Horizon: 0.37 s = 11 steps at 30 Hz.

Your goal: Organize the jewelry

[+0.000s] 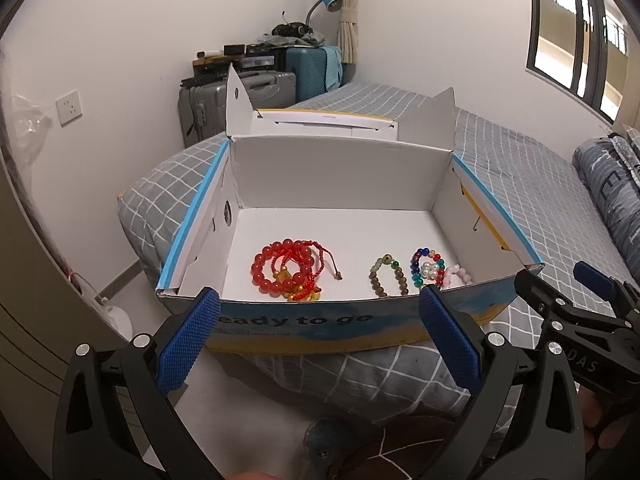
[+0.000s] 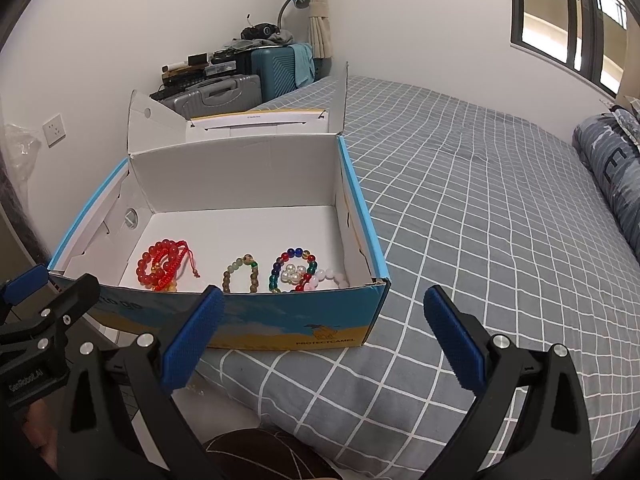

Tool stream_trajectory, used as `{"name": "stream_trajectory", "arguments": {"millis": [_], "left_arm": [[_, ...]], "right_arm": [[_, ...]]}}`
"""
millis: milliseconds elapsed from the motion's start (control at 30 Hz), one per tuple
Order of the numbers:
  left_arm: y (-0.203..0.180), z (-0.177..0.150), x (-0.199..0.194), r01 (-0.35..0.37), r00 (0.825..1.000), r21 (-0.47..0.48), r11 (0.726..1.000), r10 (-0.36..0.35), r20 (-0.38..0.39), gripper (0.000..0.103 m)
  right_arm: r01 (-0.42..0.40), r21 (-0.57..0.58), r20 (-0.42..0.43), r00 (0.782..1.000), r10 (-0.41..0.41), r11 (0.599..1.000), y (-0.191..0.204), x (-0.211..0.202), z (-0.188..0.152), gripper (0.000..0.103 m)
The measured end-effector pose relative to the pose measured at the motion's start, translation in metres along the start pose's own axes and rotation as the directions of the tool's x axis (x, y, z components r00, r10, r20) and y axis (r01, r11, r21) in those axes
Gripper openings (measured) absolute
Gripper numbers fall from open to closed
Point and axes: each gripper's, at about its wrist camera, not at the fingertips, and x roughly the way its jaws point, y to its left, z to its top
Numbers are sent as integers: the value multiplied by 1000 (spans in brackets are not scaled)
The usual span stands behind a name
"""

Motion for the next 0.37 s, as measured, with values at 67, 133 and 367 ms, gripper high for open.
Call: {"name": "stream_trajectory", "arguments": {"millis": [67, 133, 367], "left_arm": [[-1, 0, 0, -5, 1000, 5, 1000, 5, -2, 98], [-1, 0, 0, -7, 1000, 7, 1000, 7, -1, 97], [2, 2, 0, -23, 1000, 0, 1000, 23, -9, 97]], "right_arm": [[-1, 1, 0, 1000, 1, 1000, 0, 1, 0, 96], [1, 0, -1, 1000, -1, 1000, 0, 1, 0, 96], [0, 1, -1, 1000, 0, 1000, 1, 1, 1, 96]]}}
